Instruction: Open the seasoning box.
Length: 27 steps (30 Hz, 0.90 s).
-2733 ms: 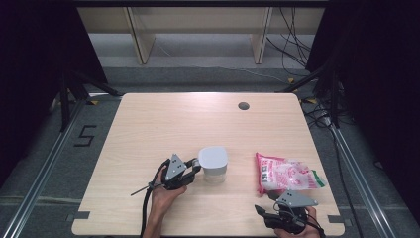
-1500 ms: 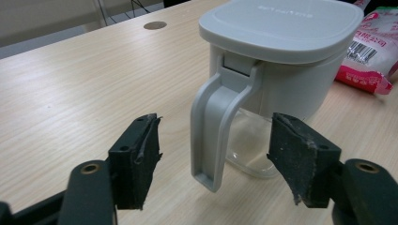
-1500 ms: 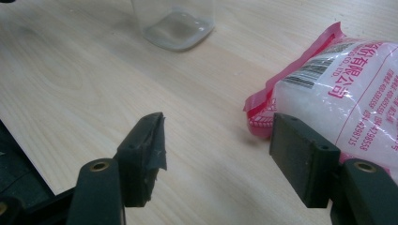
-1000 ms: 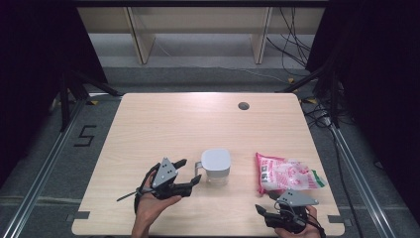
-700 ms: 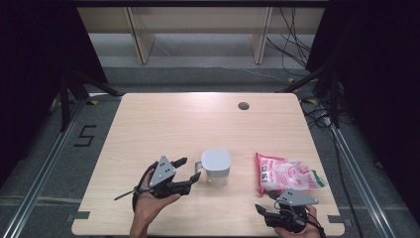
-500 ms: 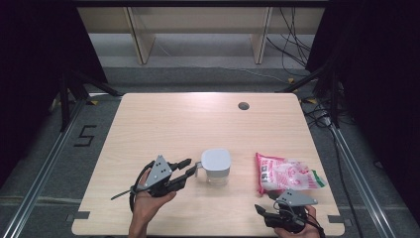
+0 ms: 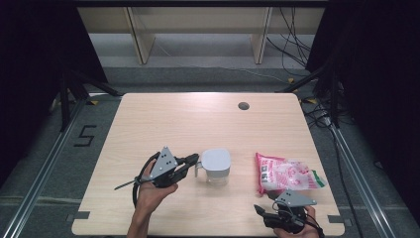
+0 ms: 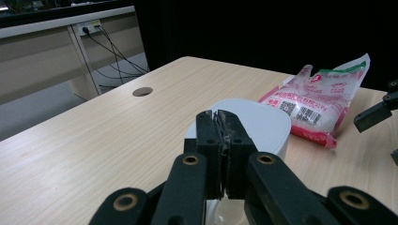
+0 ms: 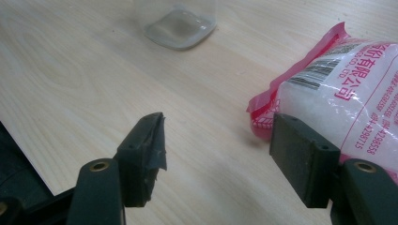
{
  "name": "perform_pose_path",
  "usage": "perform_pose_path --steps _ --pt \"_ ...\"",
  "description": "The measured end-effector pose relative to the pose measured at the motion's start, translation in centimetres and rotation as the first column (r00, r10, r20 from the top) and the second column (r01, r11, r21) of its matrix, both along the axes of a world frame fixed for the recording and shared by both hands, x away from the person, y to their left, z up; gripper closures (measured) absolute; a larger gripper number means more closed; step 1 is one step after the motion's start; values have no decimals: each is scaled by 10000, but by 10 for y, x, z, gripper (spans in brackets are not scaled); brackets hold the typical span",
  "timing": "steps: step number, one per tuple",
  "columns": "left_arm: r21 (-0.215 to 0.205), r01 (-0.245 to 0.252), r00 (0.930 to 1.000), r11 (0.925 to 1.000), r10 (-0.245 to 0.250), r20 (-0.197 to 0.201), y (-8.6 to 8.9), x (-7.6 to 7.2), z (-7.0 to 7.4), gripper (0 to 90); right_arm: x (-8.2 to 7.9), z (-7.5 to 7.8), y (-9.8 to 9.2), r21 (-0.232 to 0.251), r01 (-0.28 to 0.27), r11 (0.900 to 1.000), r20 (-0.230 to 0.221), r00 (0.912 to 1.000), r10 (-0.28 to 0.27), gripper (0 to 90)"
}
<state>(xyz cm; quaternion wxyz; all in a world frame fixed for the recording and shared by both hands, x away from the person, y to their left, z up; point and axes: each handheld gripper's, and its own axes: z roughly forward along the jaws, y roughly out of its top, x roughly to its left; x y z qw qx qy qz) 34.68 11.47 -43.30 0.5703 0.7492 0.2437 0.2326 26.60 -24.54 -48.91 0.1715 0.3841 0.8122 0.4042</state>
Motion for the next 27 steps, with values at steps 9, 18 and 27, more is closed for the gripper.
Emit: perform_pose_path --steps 9,18,27 --pt "225 258 9991 9994 -250 -356 -13 11 -8 873 -1 1 2 -121 0 9999 61 10000 1 368" --pt "348 84 9980 9994 -62 -626 -14 18 -16 875 0 1 2 -122 38 9999 19 10000 -38 368" --pt "321 98 9979 9994 -77 -643 -14 18 -17 876 3 1 8 -80 -53 10000 19 10000 53 372"
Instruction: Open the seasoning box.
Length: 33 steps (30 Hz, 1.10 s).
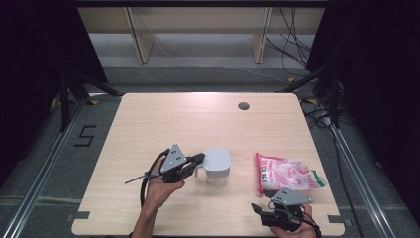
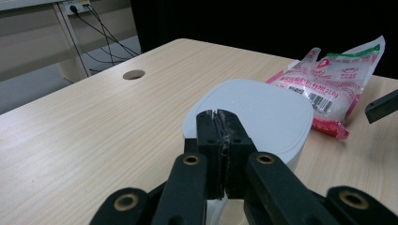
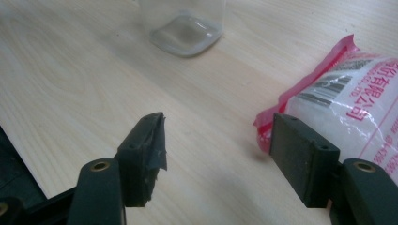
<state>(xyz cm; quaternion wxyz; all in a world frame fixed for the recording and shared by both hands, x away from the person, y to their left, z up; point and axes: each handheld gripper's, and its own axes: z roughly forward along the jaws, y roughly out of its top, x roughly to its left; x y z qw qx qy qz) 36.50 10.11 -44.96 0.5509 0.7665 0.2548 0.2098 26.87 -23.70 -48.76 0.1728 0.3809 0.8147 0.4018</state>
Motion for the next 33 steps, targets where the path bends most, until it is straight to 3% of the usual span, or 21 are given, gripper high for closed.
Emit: perform_pose_path --steps 3,6,9,11,14,15,17,19,23,26,30,31,33 --pt "-141 46 10000 9999 -46 -7 0 0 -1 880 3 0 2 77 -73 9999 -116 9999 74 370" --pt "-71 21 10000 10000 -21 31 0 0 -1 884 11 2 7 139 -235 9996 199 9995 233 354" --pt "-191 15 10000 9998 -15 9 -1 -1 -2 885 16 4 9 316 -394 9987 594 9975 374 277" --pt "-159 -22 10000 9999 22 18 -1 -1 -1 888 18 6 13 565 -396 9976 494 9981 368 258" --pt "-206 -14 10000 9998 14 19 -1 -1 -2 888 24 8 15 384 -857 9956 813 9933 824 256" --pt "-181 -32 10000 9998 33 49 -1 -1 -2 888 25 9 17 388 -797 9961 1009 9920 754 260" --pt "-200 -16 10000 9998 16 15 -1 -1 -2 888 28 10 21 316 -894 9955 895 9922 862 294" --pt "-173 24 10000 9998 -23 48 0 0 -2 887 32 10 22 195 -1052 9943 1131 9883 1024 323" --pt "-141 -1 10000 9999 2 72 0 -1 -2 887 37 13 25 307 -1089 9936 1033 9891 1052 410" --pt "-140 37 10000 9999 -36 64 1 0 -2 885 42 15 25 177 -1196 9927 1344 9841 1162 475" --pt "-96 -23 10000 10000 24 27 2 -1 -1 883 47 18 31 301 -1248 9917 1289 9844 1200 552" --pt "-120 -28 10000 9999 29 39 2 -1 -2 883 49 18 33 284 -1311 9910 1521 9804 1254 583" --pt "-127 -25 10000 9999 26 54 2 -1 -2 882 49 20 37 295 -1227 9920 1424 9828 1174 628"
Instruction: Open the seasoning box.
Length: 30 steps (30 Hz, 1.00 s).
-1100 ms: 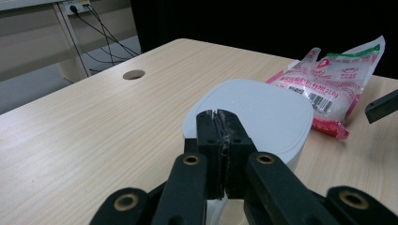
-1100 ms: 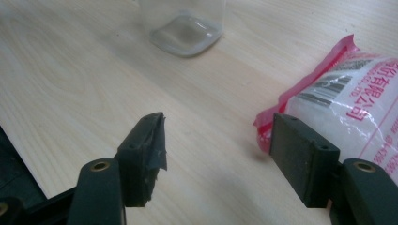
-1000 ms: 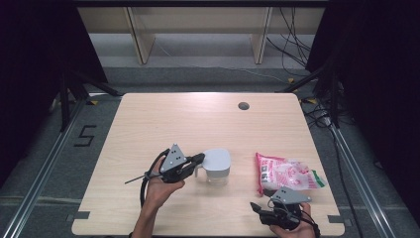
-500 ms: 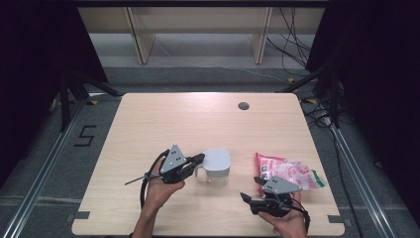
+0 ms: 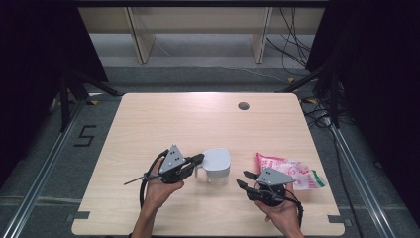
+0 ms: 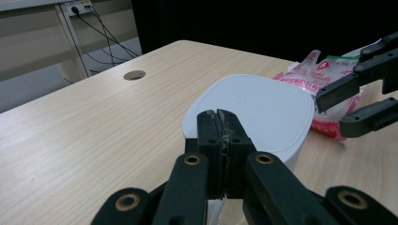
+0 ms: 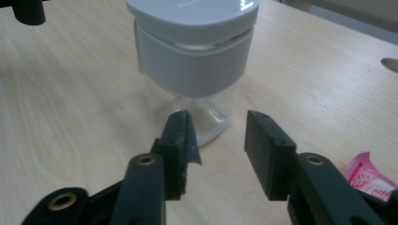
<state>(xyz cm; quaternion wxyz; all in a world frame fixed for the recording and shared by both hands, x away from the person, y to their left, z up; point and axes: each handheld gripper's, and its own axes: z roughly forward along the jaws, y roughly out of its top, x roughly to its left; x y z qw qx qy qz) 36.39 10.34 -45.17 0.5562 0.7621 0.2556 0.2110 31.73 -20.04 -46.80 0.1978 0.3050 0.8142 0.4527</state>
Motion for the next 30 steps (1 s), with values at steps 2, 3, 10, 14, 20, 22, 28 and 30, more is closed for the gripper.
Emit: perform_pose_path --steps 2,3,10,14,20,22,28,30 --pt "-18 19 10000 10000 -19 -8 0 0 0 881 4 1 2 -144 -112 9998 407 9991 118 669" --pt "-10 29 10000 10000 -29 2 1 1 0 880 4 2 3 -49 -89 9999 374 9993 91 686" --pt "-121 -12 10000 9999 11 -68 1 0 -1 879 10 7 8 190 -117 9998 368 9993 110 806" --pt "-94 31 10000 10000 -31 -70 2 0 -1 879 15 10 11 288 -161 9995 554 9984 145 875" --pt "-147 -44 10000 9999 44 -22 3 0 -2 874 21 13 18 135 -456 9989 609 9971 447 900" --pt "-149 -53 10000 9999 52 -10 3 0 -2 874 21 14 20 119 -352 9993 463 9983 346 900" --pt "0 -137 9999 9999 137 31 2 -1 -1 876 23 18 27 131 -641 9979 678 9957 631 900" --pt "5 -133 9999 9999 133 25 3 -1 -1 875 23 20 28 189 -590 9981 794 9952 574 900"
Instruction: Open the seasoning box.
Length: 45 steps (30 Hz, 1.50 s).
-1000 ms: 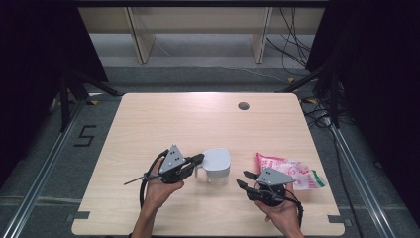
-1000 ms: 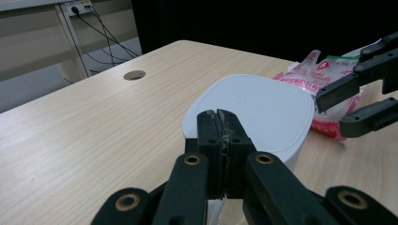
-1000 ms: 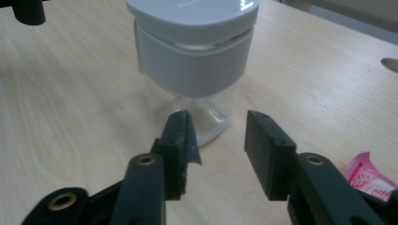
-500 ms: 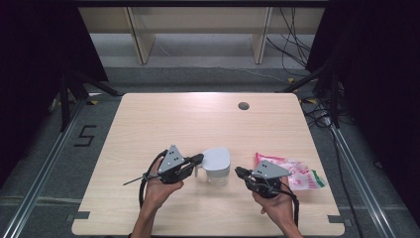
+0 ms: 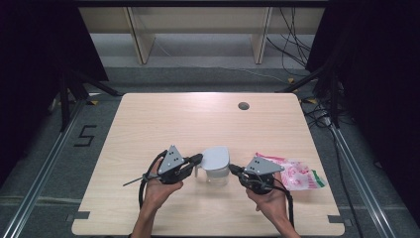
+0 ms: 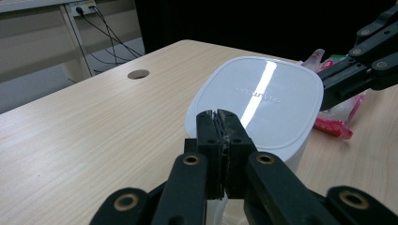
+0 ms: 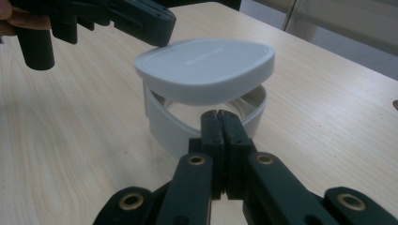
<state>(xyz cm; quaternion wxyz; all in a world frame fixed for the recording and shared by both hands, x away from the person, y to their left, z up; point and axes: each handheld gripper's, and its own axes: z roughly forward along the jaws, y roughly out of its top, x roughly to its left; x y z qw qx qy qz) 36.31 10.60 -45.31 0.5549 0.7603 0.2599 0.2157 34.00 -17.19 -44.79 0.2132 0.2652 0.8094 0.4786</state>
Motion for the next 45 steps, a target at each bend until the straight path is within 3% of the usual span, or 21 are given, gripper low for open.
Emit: perform_pose_path --steps 2,5,7,13,15,16,17,18,22,23,24,25,30,31,35,41,45 --pt "3 -7 10000 10000 7 10 0 0 0 874 -2 2 3 67 93 9999 -341 9994 -90 900" --pt "-34 -80 10000 10000 80 23 1 -1 -1 864 1 6 3 -17 -51 10000 115 9999 51 900" --pt "-109 -112 9999 9999 112 13 2 -2 -1 829 1 9 5 52 -54 10000 68 10000 53 900" --pt "-289 -342 9993 9990 346 120 9 -18 -2 644 2 11 15 170 -97 9998 135 9999 95 900" --pt "-177 -391 9992 9991 392 46 13 -25 -3 573 4 13 17 46 -315 9995 504 9982 312 900" --pt "-257 -404 9992 9989 403 -39 14 -28 -4 538 3 14 19 -2 -367 9993 392 9986 367 899" --pt "-229 -397 9991 9989 394 -125 14 -31 -5 508 2 15 21 161 -253 9996 276 9993 248 899" --pt "-136 -399 9991 9991 397 -127 15 -33 -6 477 2 16 22 -25 -421 9991 298 9987 421 899" --pt "64 -662 9976 9978 663 -205 15 -41 -14 400 4 17 27 -28 -478 9989 419 9980 479 897" --pt "-15 -651 9975 9979 651 -263 15 -42 -16 390 3 17 28 -39 -462 9989 363 9983 463 897" --pt "-179 -593 9977 9981 587 -338 14 -43 -18 379 5 18 29 -84 -550 9984 585 9967 554 895" --pt "-154 -569 9979 9983 564 -308 14 -44 -19 369 4 17 30 17 -548 9985 406 9977 547 894" --pt "-121 -603 9973 9981 598 -428 12 -48 -24 328 4 18 36 102 -487 9988 417 9980 482 892" --pt "-277 -558 9973 9981 544 -487 11 -49 -28 325 4 19 37 30 -614 9981 476 9970 612 891" --pt "-27 -712 9959 9975 709 -552 10 -51 -32 311 5 20 45 -16 -792 9969 571 9952 791 890" --pt "-175 -727 9953 9972 714 -652 10 -56 -37 298 5 20 56 -75 -993 9950 556 9935 996 885" --pt "-530 -938 9929 9942 895 -777 10 -60 -41 292 4 19 64 -93 -1129 9936 572 9919 1133 879"
